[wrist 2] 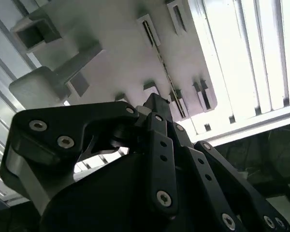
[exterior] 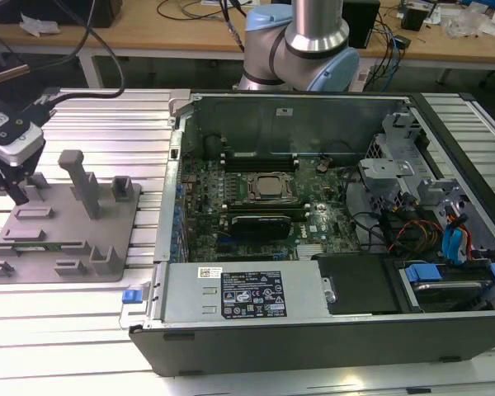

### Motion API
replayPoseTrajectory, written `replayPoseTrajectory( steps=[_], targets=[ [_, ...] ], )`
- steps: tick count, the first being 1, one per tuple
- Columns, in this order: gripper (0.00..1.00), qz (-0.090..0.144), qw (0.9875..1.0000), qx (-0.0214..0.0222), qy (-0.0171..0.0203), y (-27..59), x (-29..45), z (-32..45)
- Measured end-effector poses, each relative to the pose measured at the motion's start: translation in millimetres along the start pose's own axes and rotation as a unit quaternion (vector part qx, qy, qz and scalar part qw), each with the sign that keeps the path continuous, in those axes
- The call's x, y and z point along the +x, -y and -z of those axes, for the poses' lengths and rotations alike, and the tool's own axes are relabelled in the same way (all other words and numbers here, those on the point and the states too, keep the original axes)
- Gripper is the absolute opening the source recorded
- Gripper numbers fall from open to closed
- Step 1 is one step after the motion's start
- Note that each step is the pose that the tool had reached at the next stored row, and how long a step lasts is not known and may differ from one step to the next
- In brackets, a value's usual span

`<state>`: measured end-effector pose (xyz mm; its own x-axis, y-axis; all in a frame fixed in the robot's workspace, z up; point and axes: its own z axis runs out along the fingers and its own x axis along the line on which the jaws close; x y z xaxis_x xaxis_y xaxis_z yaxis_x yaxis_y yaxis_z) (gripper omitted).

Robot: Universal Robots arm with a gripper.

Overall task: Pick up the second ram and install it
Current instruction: 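Pick up the second ram and move it above second insertion slot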

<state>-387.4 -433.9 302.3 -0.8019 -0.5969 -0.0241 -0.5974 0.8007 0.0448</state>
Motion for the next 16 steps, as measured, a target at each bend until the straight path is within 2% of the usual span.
replayPoseTrajectory(
  steps=[1, 3, 4, 5, 7, 9, 11, 15, 16],
  targets=[
    [0.08, 0.018, 0.9998, -0.0004, -0.0009, 0.0, 0.0, -0.2],
    [0.08, 0.038, 0.9993, -0.0009, -0.0018, 0.0, 0.0, -0.4],
    [0.08, 0.053, 0.9986, -0.0013, -0.0024, 0.0, 0.0, -0.5],
    [0.08, 0.069, 0.9976, -0.0016, -0.0031, 0.0, 0.0, -0.7],
    [0.08, 0.106, 0.9944, -0.0025, -0.0048, 0.1, 0.0, -1.2],
    [0.08, 0.128, 0.9918, -0.0031, -0.0058, 0.1, 0.0, -1.6],
    [0.08, 0.164, 0.9865, -0.0039, -0.0074, 0.1, 0.0, -2.1],
    [0.08, 0.199, 0.98, -0.0048, -0.009, 0.1, 0.1, -2.6],
    [0.08, 0.215, 0.9766, -0.0052, -0.0096, 0.1, 0.1, -2.7]
  ],
)
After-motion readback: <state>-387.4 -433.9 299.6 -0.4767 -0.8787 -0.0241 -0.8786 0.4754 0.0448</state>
